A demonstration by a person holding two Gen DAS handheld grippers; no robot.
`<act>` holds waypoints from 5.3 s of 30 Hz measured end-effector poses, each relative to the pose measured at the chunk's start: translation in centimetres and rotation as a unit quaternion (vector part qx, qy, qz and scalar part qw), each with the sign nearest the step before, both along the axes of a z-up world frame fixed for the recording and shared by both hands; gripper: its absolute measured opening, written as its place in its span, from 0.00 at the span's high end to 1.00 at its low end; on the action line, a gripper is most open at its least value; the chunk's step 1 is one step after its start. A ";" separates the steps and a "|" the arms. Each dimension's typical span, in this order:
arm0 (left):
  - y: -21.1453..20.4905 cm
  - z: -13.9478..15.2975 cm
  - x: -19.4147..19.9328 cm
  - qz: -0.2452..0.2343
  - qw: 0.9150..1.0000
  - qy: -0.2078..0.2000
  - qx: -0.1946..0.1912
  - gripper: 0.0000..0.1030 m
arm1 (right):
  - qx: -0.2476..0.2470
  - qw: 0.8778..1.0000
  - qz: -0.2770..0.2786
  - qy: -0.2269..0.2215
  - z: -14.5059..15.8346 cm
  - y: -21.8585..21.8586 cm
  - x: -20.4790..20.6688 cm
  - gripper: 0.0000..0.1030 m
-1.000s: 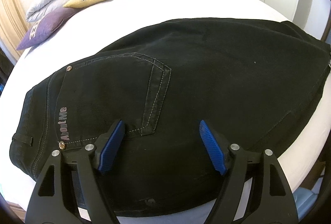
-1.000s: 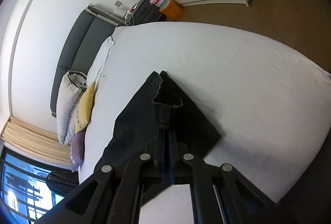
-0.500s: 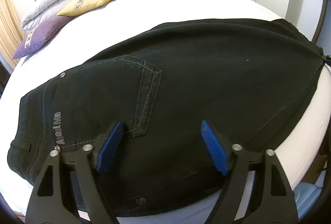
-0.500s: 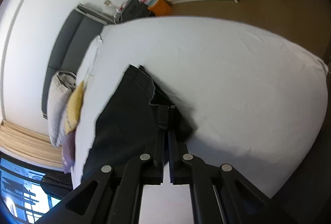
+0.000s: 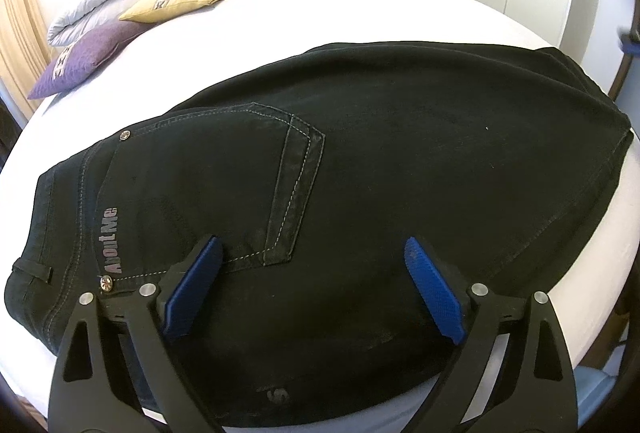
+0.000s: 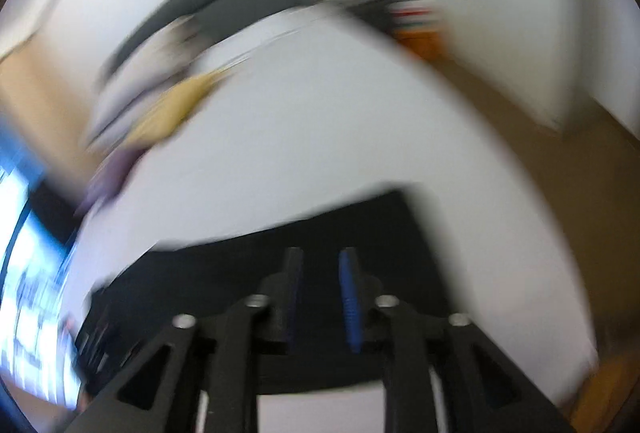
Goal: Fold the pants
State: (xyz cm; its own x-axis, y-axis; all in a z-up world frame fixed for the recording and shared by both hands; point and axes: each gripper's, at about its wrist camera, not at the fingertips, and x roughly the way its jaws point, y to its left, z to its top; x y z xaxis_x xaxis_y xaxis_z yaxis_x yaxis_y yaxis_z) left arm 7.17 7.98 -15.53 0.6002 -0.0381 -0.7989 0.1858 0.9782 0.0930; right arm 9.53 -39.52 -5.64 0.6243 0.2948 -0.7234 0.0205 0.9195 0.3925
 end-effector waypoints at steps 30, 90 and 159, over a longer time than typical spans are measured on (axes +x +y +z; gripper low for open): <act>0.3 -0.3 1.0 -0.015 1.000 0.000 -0.022 0.01 | -0.249 0.911 0.324 0.059 -8.6 8.4 14.4 0.92; -0.6 -0.4 0.0 0.049 0.999 0.012 -0.010 0.00 | 0.352 0.886 -0.278 0.116 -14.0 -9.5 -7.3 0.56; 12.0 0.1 2.4 0.123 0.990 0.001 -0.061 0.00 | 0.227 0.960 0.094 0.131 -16.1 27.4 23.4 0.94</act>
